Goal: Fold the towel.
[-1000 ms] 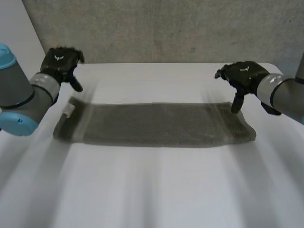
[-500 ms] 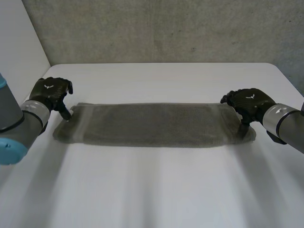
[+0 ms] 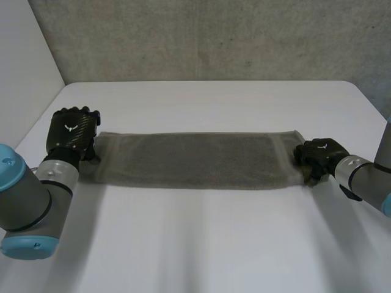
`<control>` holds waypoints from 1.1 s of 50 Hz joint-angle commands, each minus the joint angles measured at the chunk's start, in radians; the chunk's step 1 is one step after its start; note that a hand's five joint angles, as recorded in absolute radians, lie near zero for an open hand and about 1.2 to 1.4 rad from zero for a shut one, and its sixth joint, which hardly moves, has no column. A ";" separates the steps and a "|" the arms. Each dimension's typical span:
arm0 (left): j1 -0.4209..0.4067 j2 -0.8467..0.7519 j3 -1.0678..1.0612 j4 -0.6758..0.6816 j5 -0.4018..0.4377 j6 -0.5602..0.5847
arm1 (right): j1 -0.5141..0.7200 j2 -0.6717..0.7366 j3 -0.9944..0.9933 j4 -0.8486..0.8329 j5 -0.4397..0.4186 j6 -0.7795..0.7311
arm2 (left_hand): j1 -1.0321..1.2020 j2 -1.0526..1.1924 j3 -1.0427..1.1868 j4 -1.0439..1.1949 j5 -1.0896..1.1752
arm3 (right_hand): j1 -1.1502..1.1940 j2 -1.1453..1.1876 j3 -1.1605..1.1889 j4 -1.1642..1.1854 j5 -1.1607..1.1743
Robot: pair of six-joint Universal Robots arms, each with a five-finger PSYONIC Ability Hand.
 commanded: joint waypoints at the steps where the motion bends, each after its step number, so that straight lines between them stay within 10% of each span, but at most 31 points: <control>1: 0.001 -0.012 0.003 -0.005 -0.013 -0.001 | -0.015 0.021 -0.011 -0.018 0.011 -0.038 | -0.046 -0.046 -0.050 -0.046 -0.005 | 0.567 0.557 0.582 0.580 0.576; 26: 0.003 0.002 -0.005 -0.006 -0.023 -0.002 | -0.334 -0.088 -0.221 0.252 0.006 -0.329 | -0.280 -0.281 -0.285 -0.280 -0.240 | 0.583 0.572 0.598 0.595 0.591; 38: -0.001 0.007 -0.019 -0.006 -0.020 -0.005 | 0.221 -0.126 -0.399 0.289 0.054 -0.164 | -0.280 -0.281 -0.285 -0.280 -0.240 | 0.583 0.572 0.598 0.595 0.591; 50: -0.007 0.005 -0.020 -0.006 -0.020 -0.004 | 0.680 0.167 -0.592 0.229 0.190 -0.148 | -0.280 -0.281 -0.285 -0.280 -0.240 | 0.563 0.553 0.578 0.576 0.572; 52: -0.007 0.005 -0.020 -0.006 -0.020 -0.004 | 0.703 0.237 -0.637 0.244 0.215 -0.148 | -0.280 -0.281 -0.285 -0.280 -0.240 | -0.185 -0.195 -0.170 -0.172 -0.176; 55: -0.007 0.005 -0.020 -0.006 -0.020 -0.004 | 0.702 0.247 -0.646 0.258 0.250 -0.141 | -0.280 -0.281 -0.285 -0.280 -0.240 | -0.572 -0.582 -0.557 -0.559 -0.563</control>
